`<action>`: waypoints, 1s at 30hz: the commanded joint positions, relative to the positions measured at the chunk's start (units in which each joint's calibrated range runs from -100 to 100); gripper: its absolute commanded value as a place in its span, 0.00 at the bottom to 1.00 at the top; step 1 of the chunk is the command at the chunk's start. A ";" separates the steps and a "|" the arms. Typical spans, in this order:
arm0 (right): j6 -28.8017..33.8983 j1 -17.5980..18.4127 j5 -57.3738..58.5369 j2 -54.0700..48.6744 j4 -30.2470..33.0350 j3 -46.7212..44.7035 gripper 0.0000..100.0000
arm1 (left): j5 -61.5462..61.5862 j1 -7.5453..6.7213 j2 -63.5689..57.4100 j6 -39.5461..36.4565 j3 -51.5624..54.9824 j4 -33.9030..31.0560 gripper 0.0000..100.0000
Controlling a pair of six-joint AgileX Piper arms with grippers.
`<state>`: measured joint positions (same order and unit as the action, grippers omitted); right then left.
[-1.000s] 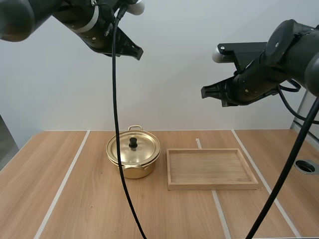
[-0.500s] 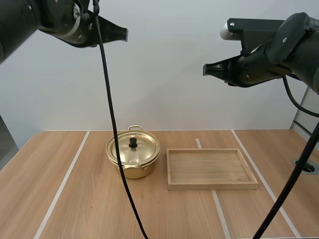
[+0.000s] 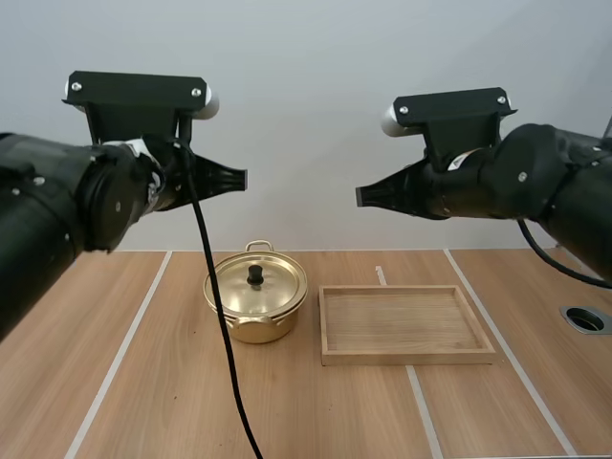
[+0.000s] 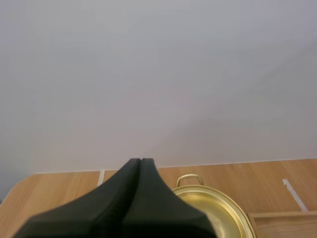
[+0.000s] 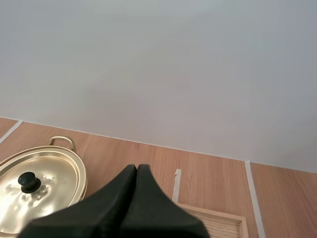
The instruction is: Open the pot, put the grape inside, and close it
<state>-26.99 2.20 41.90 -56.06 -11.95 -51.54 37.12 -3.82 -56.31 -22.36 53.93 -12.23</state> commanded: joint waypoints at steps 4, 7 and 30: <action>0.11 0.07 -1.75 -10.88 4.78 -6.31 0.00 | -1.77 -0.15 -9.87 -0.29 8.98 -1.83 0.00; 0.11 0.07 1.34 -17.09 5.44 -7.86 0.00 | 0.82 -0.15 -15.27 -0.29 11.36 -1.82 0.00; 0.01 0.07 -2.36 -24.98 0.07 -14.99 0.00 | -0.81 -0.15 -34.77 0.84 24.72 -1.94 0.00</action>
<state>-26.99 2.20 43.83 -80.13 -11.62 -63.91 42.45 -3.82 -90.04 -21.61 74.91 -13.52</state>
